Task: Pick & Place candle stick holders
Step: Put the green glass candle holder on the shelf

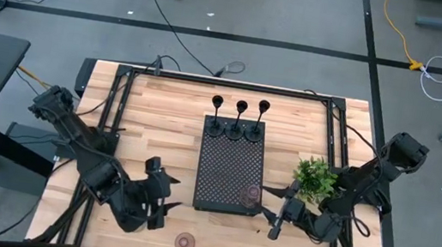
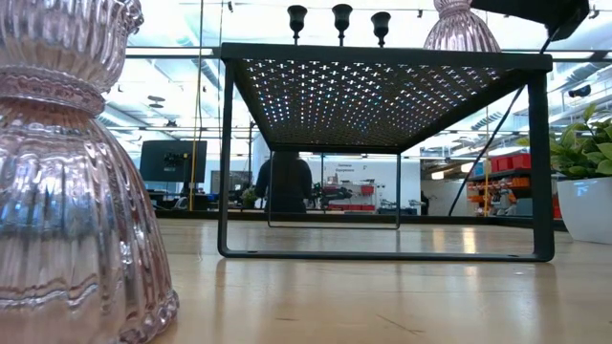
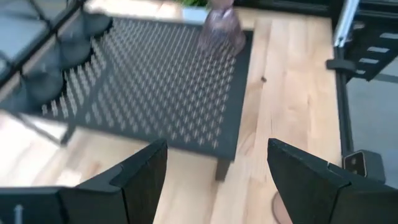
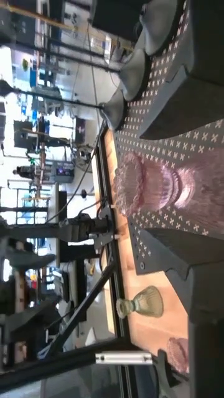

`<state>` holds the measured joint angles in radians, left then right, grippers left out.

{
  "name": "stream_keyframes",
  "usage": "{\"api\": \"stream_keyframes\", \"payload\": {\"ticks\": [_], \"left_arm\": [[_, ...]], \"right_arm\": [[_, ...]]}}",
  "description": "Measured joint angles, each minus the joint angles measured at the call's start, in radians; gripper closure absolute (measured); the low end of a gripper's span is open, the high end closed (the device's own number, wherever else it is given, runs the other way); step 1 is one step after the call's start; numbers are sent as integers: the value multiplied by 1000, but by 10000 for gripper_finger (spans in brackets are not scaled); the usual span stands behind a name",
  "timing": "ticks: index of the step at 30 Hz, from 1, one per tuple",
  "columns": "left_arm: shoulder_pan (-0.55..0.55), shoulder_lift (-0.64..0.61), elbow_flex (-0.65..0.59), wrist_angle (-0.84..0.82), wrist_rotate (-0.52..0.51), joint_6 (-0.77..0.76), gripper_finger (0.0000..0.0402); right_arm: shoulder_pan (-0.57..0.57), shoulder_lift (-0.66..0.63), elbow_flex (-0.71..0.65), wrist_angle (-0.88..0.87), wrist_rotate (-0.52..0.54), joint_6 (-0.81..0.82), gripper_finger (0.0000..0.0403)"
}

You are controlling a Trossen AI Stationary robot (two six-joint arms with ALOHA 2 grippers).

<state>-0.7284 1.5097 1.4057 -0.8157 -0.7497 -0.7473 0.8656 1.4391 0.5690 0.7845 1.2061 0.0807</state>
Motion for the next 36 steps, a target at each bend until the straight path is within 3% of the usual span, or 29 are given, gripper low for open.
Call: {"api": "stream_keyframes", "payload": {"ticks": [7,23,30,36], "left_arm": [[-67,0,-76,-8,-9,-184,126],[-300,0,-268,32,-21,-697,126],[-382,2,-338,69,90,-865,126],[-398,2,-353,66,146,-901,126]], "right_arm": [[40,0,0,0,100,-12,161],[72,0,0,8,123,-11,161],[72,0,0,8,123,-12,161],[72,0,0,8,122,-12,161]]}}
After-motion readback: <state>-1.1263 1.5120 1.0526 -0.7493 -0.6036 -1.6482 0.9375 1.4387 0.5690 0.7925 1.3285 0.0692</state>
